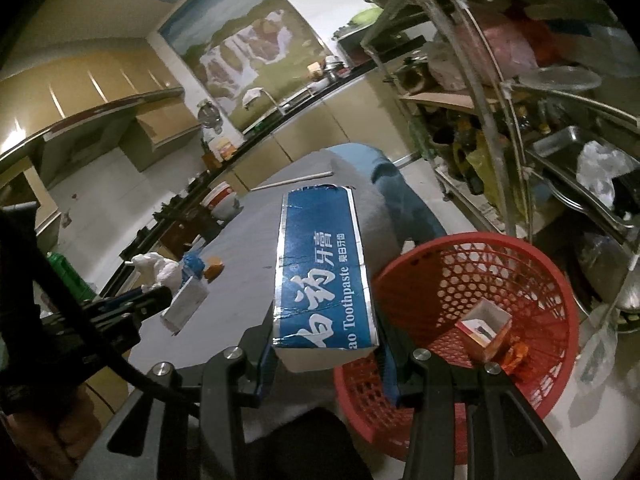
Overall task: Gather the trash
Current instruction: 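Carry the toothpaste carton and tissue over the red basket with both tools, then open both tools to drop the carton and tissue into the basket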
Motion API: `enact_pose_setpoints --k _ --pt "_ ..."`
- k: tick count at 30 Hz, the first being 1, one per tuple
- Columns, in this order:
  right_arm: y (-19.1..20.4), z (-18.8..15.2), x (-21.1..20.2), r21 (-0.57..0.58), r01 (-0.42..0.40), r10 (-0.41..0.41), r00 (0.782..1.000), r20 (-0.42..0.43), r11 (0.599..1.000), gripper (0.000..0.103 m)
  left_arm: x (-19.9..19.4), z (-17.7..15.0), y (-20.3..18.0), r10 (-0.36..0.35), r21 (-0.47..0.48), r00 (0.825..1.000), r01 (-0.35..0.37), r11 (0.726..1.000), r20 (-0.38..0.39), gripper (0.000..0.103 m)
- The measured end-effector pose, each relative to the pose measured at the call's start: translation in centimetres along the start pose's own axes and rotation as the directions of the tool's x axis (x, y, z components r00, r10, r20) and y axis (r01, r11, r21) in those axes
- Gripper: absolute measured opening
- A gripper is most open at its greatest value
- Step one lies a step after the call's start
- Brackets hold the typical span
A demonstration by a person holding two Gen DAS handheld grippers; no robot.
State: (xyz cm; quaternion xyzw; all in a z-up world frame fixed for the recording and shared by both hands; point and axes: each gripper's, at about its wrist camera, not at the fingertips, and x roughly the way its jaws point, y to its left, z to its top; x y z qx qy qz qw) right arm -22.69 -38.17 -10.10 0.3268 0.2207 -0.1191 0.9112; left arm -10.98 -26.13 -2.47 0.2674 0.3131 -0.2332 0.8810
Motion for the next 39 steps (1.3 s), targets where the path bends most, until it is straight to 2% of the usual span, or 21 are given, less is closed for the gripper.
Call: enact_pose_setpoints --k 12,14,16,18,21,22,24,26,27,29,32,34,37,39 --pt "-3.4 0.0 0.1 0.071 0.045 -0.045 0.999 -0.007 0.996 0.045 1.2 1.0 -2.8 -0.036 0.048 0.999 0.036 0.998 -0.019 0.03" --pt "-3.8 0.0 0.1 0.077 0.052 -0.052 0.999 -0.009 0.996 0.045 1.4 1.2 -3.1 -0.058 0.049 0.998 0.059 0.997 -0.024 0.03" --pt "-4.4 0.0 0.0 0.083 0.067 -0.067 0.998 -0.009 0.994 0.045 1.6 1.5 -3.6 -0.124 0.041 0.992 0.126 0.991 -0.038 0.03" --pt "-5.0 0.1 -0.1 0.085 0.084 -0.083 0.996 -0.011 0.993 0.045 1.9 1.6 -4.3 -0.202 0.041 0.978 0.204 0.978 -0.053 0.03" --pt "-6.1 0.0 -0.4 0.104 0.106 -0.105 0.994 -0.017 0.989 0.045 2.8 1.9 -5.4 -0.317 0.026 0.944 0.32 0.947 -0.09 0.031" --pt "-6.6 0.0 -0.5 0.114 0.115 -0.113 0.993 -0.021 0.987 0.045 3.3 1.9 -5.9 -0.357 0.021 0.928 0.361 0.932 -0.105 0.031" --pt "-7.1 0.0 -0.5 0.122 0.13 -0.127 0.991 -0.03 0.984 0.046 4.0 1.8 -6.6 -0.399 0.022 0.908 0.405 0.914 -0.128 0.033" --pt "-7.6 -0.1 -0.6 0.131 0.143 -0.14 0.99 -0.036 0.981 0.047 4.7 1.6 -7.7 -0.448 0.025 0.879 0.457 0.889 -0.162 0.034" --pt "-7.8 -0.2 -0.7 0.136 0.15 -0.147 0.988 -0.038 0.979 0.047 5.0 1.5 -8.2 -0.457 0.031 0.871 0.469 0.882 -0.177 0.038" --pt "-8.0 -0.3 -0.7 0.146 0.155 -0.15 0.988 -0.047 0.977 0.05 5.2 1.2 -8.6 -0.453 0.043 0.872 0.468 0.883 -0.184 0.04" --pt "-8.3 -0.4 -0.6 0.16 0.164 -0.154 0.986 -0.07 0.973 0.053 5.2 0.8 -8.5 -0.44 0.058 0.879 0.457 0.888 -0.184 0.056" --pt "-8.2 -0.5 -0.4 0.17 0.163 -0.151 0.985 -0.08 0.972 0.063 5.0 0.7 -7.7 -0.434 0.053 0.885 0.448 0.892 -0.171 0.057" --pt "-7.8 -0.4 -0.5 0.171 0.154 -0.143 0.987 -0.072 0.973 0.063 4.6 0.6 -5.8 -0.424 0.04 0.893 0.434 0.9 -0.152 0.058" --pt "-7.4 -0.4 -0.6 0.167 0.145 -0.136 0.989 -0.063 0.975 0.063 4.4 0.0 -4.2 -0.394 0.027 0.909 0.401 0.916 -0.137 0.06"
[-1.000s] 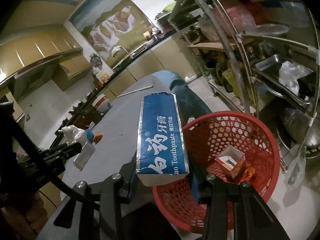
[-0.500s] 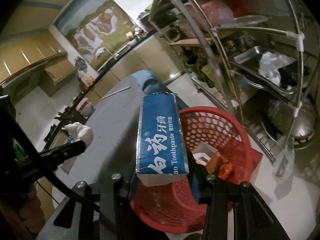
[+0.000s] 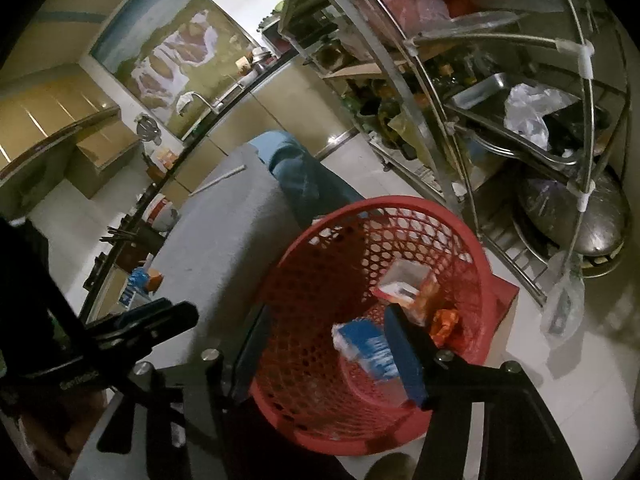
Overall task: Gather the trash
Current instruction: 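Open both tools to drop the carton and tissue into the basket, then move both tools back toward the remaining items on the table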
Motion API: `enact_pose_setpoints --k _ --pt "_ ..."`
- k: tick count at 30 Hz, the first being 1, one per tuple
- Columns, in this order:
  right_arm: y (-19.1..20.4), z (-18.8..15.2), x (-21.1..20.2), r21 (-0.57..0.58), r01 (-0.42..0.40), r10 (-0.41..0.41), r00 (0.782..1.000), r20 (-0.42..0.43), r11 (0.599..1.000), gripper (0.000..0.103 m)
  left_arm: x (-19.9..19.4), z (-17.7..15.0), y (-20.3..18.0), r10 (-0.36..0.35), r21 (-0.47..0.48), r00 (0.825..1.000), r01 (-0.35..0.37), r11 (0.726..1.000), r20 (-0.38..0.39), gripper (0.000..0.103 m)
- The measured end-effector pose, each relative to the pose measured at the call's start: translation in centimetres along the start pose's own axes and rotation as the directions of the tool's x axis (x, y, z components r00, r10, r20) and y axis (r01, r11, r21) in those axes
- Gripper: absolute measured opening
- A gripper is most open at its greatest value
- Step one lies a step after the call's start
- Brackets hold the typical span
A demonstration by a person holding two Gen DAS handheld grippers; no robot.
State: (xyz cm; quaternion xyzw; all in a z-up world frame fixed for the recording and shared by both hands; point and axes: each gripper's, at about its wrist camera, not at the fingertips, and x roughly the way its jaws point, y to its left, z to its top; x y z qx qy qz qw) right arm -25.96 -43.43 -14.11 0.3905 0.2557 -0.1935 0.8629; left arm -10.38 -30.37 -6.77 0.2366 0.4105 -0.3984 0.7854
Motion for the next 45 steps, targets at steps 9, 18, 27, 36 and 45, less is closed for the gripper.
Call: enact_pose_setpoints --k 9,18,27,36,45 --pt "4.5 -1.0 0.7 -0.081 -0.017 0.016 1.0 -0.015 0.997 0.063 -2.7 -3.3 4.6 0.108 -0.09 0.994 -0.106 0.99 0.019 0.06" --pt "8.7 -2.4 -0.2 -0.167 -0.004 0.0 1.0 -0.027 0.986 0.063 -6.3 -6.0 8.5 0.18 -0.223 0.983 -0.169 0.96 0.032 0.06" --pt "12.3 -3.8 -1.9 -0.224 -0.012 0.01 1.0 -0.01 0.975 0.063 -9.3 -9.1 10.0 0.205 -0.269 0.978 -0.186 0.945 0.044 0.06" --pt "16.3 -5.2 -2.5 -0.298 -0.029 0.024 1.0 -0.019 0.954 0.063 -13.2 -11.4 12.1 0.255 -0.318 0.962 -0.212 0.924 0.101 0.06" --pt "20.6 -7.3 -1.8 -0.411 -0.034 0.018 0.999 -0.044 0.911 0.063 -14.3 -13.7 17.7 0.31 -0.452 0.945 -0.233 0.861 0.101 0.06"
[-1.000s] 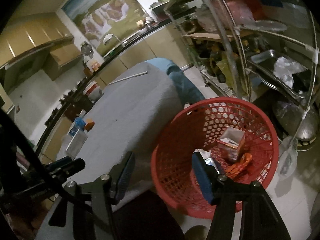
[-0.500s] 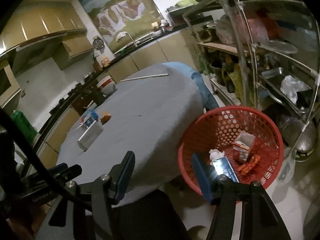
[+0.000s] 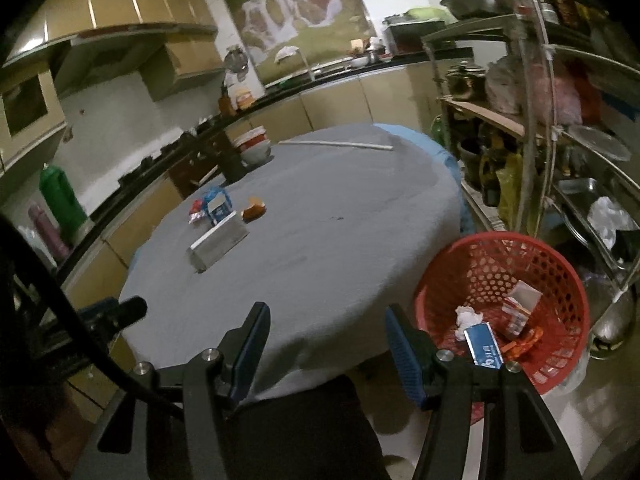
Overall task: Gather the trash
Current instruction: 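Move both tools back toward the remaining items on the table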
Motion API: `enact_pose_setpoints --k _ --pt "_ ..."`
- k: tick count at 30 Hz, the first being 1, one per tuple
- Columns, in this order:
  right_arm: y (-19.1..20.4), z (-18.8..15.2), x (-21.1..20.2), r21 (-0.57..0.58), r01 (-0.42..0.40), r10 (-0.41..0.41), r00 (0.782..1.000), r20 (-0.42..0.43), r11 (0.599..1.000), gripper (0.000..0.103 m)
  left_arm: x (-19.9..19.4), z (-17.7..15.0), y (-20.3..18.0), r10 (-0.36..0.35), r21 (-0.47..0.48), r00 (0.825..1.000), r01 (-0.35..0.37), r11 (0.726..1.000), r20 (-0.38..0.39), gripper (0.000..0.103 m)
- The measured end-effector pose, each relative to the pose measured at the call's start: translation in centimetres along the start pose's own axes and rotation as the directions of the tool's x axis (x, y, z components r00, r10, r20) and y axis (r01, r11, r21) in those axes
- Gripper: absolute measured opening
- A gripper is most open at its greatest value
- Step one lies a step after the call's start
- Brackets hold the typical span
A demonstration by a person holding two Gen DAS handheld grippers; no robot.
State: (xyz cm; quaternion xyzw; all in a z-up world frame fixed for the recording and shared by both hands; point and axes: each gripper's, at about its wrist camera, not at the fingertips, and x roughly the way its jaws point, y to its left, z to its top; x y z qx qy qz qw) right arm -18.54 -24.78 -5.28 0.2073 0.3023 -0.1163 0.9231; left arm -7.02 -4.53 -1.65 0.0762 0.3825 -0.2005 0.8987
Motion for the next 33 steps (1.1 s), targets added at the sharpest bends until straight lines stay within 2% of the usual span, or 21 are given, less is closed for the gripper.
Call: enact_pose_setpoints --k 8,16,20,23,26,29,33 --pt "3.0 -0.4 1.9 -0.089 0.01 -0.016 0.998 -0.057 0.996 0.063 1.8 0.5 6.1 0.063 -0.152 0.998 -0.067 0.986 -0.027 0.061" --pt "4.9 1.1 2.8 -0.17 -0.014 0.004 0.998 -0.059 0.985 0.063 4.5 0.1 10.9 0.179 -0.209 0.982 -0.187 0.96 -0.058 0.061" --pt "4.8 2.4 4.3 -0.166 -0.053 0.042 0.997 -0.067 0.985 0.063 6.2 -0.6 12.6 0.199 -0.239 0.976 -0.216 0.947 -0.093 0.061" --pt "4.4 3.1 6.5 -0.136 -0.083 0.07 0.993 -0.096 0.987 0.063 7.7 0.0 13.0 0.186 -0.249 0.975 -0.211 0.945 -0.121 0.061" --pt "4.2 3.2 8.6 -0.117 -0.101 0.086 0.988 -0.127 0.988 0.063 8.6 1.5 12.5 0.179 -0.239 0.978 -0.2 0.95 -0.105 0.061" --pt "3.6 3.0 10.5 -0.092 -0.115 0.1 0.983 -0.154 0.989 0.063 9.7 3.8 11.8 0.129 -0.227 0.989 -0.142 0.963 -0.071 0.069" --pt "2.1 2.6 11.6 -0.061 -0.108 0.096 0.981 -0.171 0.992 0.063 11.6 6.1 10.2 0.08 -0.203 0.996 -0.084 0.975 -0.027 0.07"
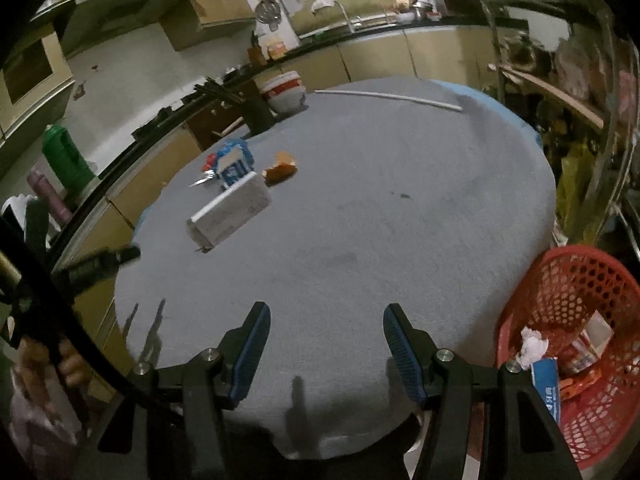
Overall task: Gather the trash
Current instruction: 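Move both tools back toward the remaining items on the table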
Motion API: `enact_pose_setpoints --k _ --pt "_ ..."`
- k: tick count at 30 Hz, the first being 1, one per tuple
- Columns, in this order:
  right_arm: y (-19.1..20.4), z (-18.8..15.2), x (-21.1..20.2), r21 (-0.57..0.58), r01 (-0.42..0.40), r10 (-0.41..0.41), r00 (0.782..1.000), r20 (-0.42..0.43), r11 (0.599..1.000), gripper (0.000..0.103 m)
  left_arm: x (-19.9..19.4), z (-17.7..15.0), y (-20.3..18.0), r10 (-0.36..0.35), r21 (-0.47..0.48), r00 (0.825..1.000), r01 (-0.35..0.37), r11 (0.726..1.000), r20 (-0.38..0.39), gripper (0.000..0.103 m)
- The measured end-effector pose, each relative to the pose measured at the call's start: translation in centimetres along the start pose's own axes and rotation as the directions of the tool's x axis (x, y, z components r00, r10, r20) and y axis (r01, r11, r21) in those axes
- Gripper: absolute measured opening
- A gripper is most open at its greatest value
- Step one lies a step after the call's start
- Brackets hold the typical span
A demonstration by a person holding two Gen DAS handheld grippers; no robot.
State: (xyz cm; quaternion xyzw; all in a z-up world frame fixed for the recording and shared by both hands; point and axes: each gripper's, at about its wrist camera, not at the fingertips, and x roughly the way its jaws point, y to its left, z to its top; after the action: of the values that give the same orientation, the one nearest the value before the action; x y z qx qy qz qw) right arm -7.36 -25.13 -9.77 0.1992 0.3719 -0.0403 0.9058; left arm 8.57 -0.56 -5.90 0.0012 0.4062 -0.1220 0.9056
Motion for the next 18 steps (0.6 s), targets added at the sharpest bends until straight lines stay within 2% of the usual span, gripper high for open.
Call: enact_pose_setpoints --k 2,5,7,10,11,12,13,15,17,18 --pt "-1.0 -0.2 0.1 0.02 0.008 -0.008 1.0 -0.003 1.0 0.063 1.1 0.5 -1.1 -0.038 0.014 0.999 0.038 0.999 0.005 0.07" --pt "-2.4 -0.5 0.0 0.055 0.013 -0.013 1.0 -0.003 0.998 0.063 3.1 0.9 -2.3 -0.071 0.027 0.997 0.071 0.997 -0.015 0.07" --pt "-2.9 -0.6 0.2 0.069 0.016 -0.016 1.0 -0.006 0.997 0.063 4.2 1.0 -2.9 -0.068 0.028 0.997 0.069 0.997 -0.024 0.07" --pt "-3.4 -0.8 0.5 0.085 0.011 -0.01 1.0 -0.011 0.996 0.063 5.6 1.1 -3.3 -0.112 0.014 0.993 0.113 0.993 -0.039 0.07" --pt "-3.5 -0.9 0.5 0.087 0.008 -0.007 1.0 -0.012 0.996 0.063 6.2 1.1 -3.5 -0.128 0.006 0.99 0.128 0.992 -0.055 0.062" --pt "-3.5 -1.0 0.7 0.088 0.005 -0.004 1.0 -0.017 0.996 0.063 6.8 1.1 -3.6 -0.15 -0.002 0.986 0.15 0.989 -0.072 0.048" --pt "-3.5 -1.0 0.9 0.088 0.002 -0.001 1.0 -0.02 0.996 0.063 7.3 1.0 -3.7 -0.165 -0.007 0.982 0.165 0.986 -0.091 0.042" --pt "-3.3 -1.2 1.2 0.082 -0.005 0.007 1.0 -0.026 0.997 0.063 7.8 0.7 -4.0 -0.189 -0.019 0.975 0.188 0.982 -0.117 0.019" --pt "-3.1 -1.4 1.3 0.076 -0.008 0.01 1.0 -0.029 0.997 0.063 7.9 0.2 -4.0 -0.218 -0.03 0.968 0.216 0.976 -0.127 0.006" --pt "-3.0 -1.5 1.3 0.075 -0.008 0.01 1.0 -0.03 0.997 0.063 7.6 -0.1 -4.1 -0.235 -0.032 0.964 0.233 0.972 -0.125 0.006"
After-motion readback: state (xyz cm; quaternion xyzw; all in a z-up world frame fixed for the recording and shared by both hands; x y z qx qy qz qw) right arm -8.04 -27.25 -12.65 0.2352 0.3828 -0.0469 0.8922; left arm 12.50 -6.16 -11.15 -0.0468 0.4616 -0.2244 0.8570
